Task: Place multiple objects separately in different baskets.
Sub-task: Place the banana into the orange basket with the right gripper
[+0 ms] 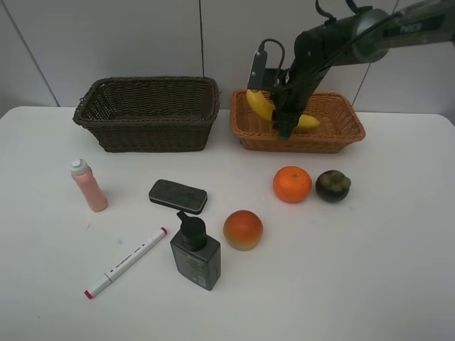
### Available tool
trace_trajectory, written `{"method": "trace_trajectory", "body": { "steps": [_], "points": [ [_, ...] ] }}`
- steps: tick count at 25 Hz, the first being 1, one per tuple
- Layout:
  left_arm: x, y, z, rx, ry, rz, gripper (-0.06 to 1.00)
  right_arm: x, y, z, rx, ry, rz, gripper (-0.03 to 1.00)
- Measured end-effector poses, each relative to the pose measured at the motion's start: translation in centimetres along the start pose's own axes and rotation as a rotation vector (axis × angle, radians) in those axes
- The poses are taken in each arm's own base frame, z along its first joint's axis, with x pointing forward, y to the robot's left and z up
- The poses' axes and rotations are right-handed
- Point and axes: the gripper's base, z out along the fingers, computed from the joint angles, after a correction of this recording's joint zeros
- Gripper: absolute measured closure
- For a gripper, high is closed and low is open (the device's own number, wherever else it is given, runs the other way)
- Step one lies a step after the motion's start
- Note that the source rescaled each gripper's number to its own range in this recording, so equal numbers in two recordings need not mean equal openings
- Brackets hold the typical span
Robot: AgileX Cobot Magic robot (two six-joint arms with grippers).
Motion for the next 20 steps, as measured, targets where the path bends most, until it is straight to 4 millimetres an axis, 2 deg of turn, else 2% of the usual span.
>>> {"method": "trace_trajectory", "body": {
  "steps": [1, 2, 3, 4, 5, 6, 7, 10, 17, 20],
  "points": [
    [0.0, 0.0, 0.0, 0.0, 0.0, 0.0, -0.06, -0.04, -0.04, 0.0, 0.004, -0.005, 0.002, 0.94],
    [0.0, 0.0, 0.0, 0.0, 0.0, 0.0, -0.06, -0.08, -0.05, 0.0, 0.005, -0.009, 0.005, 0.87],
    [0.0, 0.0, 0.0, 0.0, 0.0, 0.0, -0.06, -0.14, -0.06, 0.0, 0.006, -0.016, 0.011, 0.68],
    [0.0, 0.0, 0.0, 0.0, 0.0, 0.0, -0.06, -0.24, -0.1, 0.0, 0.011, -0.026, 0.017, 0.42],
    [0.0, 0.0, 0.0, 0.0, 0.0, 0.0, -0.06, -0.33, -0.14, -0.01, 0.015, -0.036, 0.025, 0.25],
    [0.0, 0.0, 0.0, 0.0, 0.0, 0.0, -0.06, -0.37, -0.13, -0.01, 0.014, -0.041, 0.03, 0.13],
    [0.0, 0.0, 0.0, 0.0, 0.0, 0.0, -0.06, -0.38, -0.12, -0.01, 0.013, -0.042, 0.033, 0.05],
    [0.0, 0.0, 0.0, 0.0, 0.0, 0.0, -0.06, -0.35, -0.1, 0.0, 0.009, -0.039, 0.034, -0.03],
    [0.0, 0.0, 0.0, 0.0, 0.0, 0.0, -0.06, -0.21, 0.02, -0.1, -0.006, -0.025, 0.034, -0.03],
    [0.0, 0.0, 0.0, 0.0, 0.0, 0.0, -0.06, -0.17, -0.28, -0.97, -0.003, -0.021, 0.036, -0.03]
  ]
}}
